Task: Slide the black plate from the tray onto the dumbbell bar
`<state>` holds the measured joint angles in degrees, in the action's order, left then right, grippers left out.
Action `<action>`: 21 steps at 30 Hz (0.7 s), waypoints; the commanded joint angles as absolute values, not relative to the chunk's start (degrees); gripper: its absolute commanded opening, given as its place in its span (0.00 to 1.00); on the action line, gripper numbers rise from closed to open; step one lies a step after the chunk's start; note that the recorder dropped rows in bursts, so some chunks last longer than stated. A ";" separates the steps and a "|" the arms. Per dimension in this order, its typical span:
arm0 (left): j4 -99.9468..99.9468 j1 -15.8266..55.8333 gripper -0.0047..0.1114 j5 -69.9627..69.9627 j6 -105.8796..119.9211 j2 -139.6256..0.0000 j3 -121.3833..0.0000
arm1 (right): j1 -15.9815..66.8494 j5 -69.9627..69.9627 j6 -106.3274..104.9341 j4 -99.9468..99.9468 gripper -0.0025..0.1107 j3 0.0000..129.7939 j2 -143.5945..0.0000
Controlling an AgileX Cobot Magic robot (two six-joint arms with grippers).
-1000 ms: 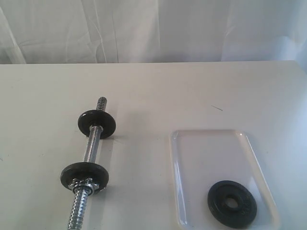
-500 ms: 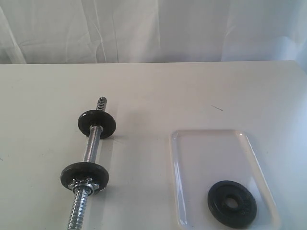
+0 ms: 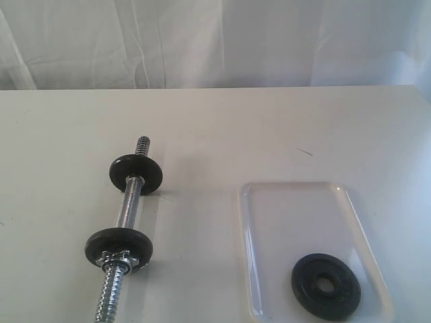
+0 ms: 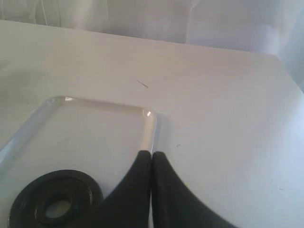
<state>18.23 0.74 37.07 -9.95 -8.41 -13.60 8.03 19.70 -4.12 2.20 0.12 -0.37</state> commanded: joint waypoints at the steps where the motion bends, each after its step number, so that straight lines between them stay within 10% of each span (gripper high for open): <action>1: 15.85 0.73 0.04 34.16 -10.33 -12.51 -18.24 | 8.27 19.24 -4.29 1.73 0.02 0.00 0.00; 9: 6.93 0.73 0.04 0.94 -10.74 -16.49 -20.11 | 8.27 19.24 -4.29 1.73 0.02 0.00 0.00; 21: 5.70 0.73 0.04 -10.33 -1.10 -42.76 -26.46 | 8.27 19.24 -4.29 1.73 0.02 0.00 0.00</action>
<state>5.98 0.74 -6.81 -2.42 -36.90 -23.49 8.03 19.70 -4.12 2.10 0.12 -0.37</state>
